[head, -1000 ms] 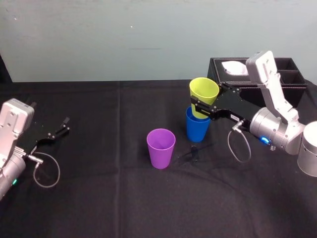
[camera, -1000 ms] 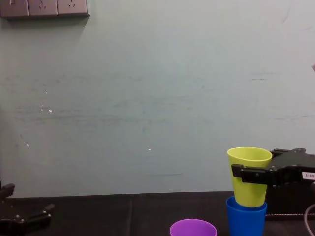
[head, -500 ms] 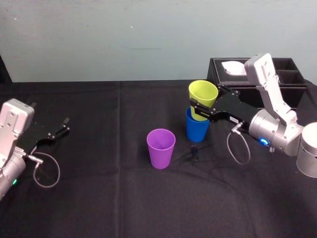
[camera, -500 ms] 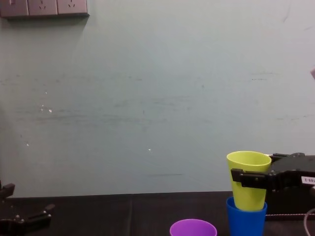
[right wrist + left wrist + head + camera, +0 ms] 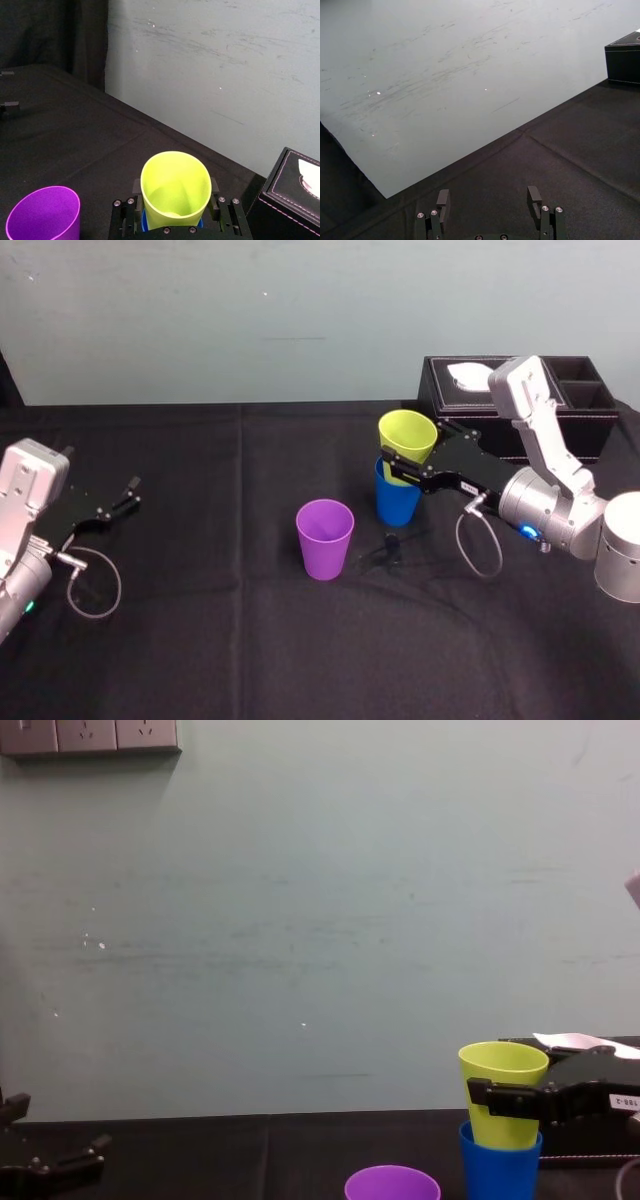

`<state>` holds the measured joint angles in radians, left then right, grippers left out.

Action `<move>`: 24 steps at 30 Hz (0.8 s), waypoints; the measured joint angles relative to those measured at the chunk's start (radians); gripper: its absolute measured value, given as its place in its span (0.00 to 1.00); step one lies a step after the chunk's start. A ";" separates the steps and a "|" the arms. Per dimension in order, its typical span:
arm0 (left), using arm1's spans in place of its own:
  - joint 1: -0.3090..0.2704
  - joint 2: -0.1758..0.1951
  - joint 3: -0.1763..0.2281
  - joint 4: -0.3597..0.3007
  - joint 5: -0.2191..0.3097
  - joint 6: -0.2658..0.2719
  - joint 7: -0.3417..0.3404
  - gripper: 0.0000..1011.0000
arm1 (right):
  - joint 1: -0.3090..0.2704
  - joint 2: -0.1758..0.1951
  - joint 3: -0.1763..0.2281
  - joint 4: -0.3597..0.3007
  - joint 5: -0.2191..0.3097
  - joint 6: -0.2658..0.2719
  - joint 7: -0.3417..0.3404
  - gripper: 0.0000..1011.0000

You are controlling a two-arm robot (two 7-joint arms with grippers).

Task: Stack the three plastic cups sequentially using one hand.

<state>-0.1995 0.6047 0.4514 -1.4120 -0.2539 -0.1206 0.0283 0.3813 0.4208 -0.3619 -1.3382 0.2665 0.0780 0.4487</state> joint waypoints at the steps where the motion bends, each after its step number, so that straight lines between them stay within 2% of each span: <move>1: 0.000 0.000 0.000 0.000 0.000 0.000 0.000 1.00 | 0.000 0.000 0.000 0.000 0.000 0.000 0.000 0.73; 3: 0.000 0.000 0.000 0.000 0.000 0.000 0.000 1.00 | 0.000 0.000 0.000 -0.001 0.000 0.000 0.000 0.73; 14: 0.000 0.000 0.000 0.000 0.000 0.000 0.000 1.00 | 0.000 0.001 0.001 -0.003 0.000 0.000 0.000 0.99; 24: 0.000 0.000 0.000 0.000 0.000 0.000 0.000 1.00 | -0.001 0.002 0.002 -0.004 0.000 0.000 0.000 0.99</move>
<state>-0.1995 0.6047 0.4514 -1.4120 -0.2539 -0.1205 0.0283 0.3805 0.4223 -0.3604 -1.3419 0.2667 0.0781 0.4482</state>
